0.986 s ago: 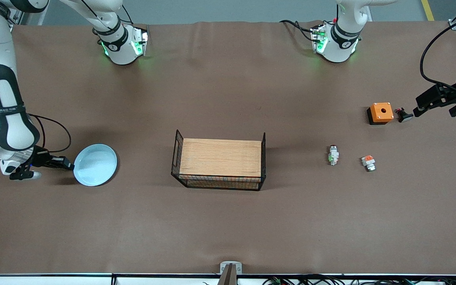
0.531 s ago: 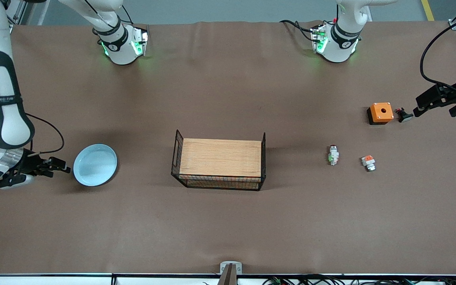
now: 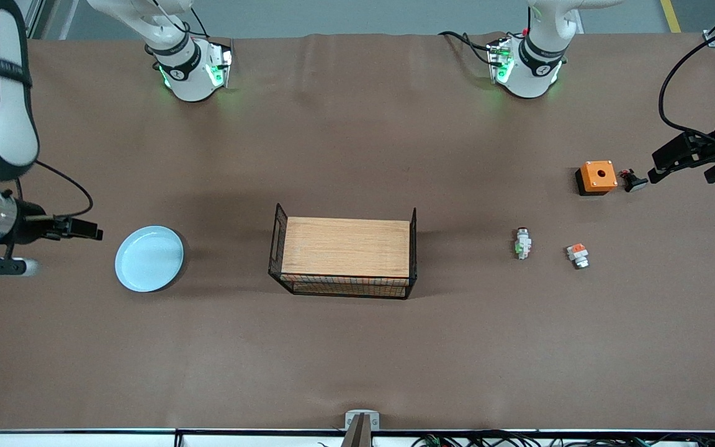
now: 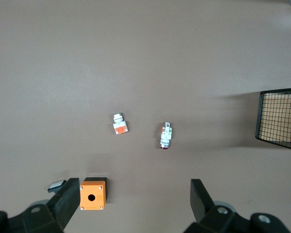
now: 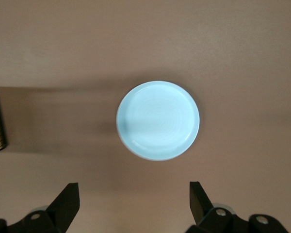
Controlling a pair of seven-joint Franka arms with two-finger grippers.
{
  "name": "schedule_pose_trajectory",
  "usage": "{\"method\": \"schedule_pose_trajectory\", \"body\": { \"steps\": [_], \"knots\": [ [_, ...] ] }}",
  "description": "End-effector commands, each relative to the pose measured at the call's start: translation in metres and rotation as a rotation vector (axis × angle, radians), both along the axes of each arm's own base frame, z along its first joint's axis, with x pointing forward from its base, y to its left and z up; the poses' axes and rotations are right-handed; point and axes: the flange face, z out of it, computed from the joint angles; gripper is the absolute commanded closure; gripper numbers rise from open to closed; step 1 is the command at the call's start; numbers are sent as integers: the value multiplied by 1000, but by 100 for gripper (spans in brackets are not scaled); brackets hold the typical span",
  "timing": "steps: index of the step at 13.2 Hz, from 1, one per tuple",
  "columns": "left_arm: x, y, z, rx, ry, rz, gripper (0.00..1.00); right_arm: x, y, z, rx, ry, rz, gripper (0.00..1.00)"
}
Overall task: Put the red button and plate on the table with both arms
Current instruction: 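Open the right gripper and draw it back from the plate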
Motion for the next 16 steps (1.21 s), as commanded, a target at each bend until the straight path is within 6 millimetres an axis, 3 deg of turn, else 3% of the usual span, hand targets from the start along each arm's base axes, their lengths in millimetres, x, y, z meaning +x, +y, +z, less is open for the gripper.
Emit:
{"method": "schedule_pose_trajectory", "body": {
  "steps": [1,4,8,12,15,16],
  "knots": [
    [0,0,4,-5,8,11,0,-29,11,53,-37,-14,-28,0],
    [0,0,4,-5,8,11,0,-41,14,84,-37,-41,-20,0],
    [-2,1,8,-5,1,14,0,-36,8,86,-109,-58,-14,0],
    [-3,9,11,-7,-5,32,0,-28,6,107,-106,-94,-33,0],
    [-3,10,11,-7,-11,36,0,-50,4,114,-95,7,-43,0],
    [-2,10,10,-7,-11,36,0,-59,3,125,-78,7,-49,0]
  ]
}}
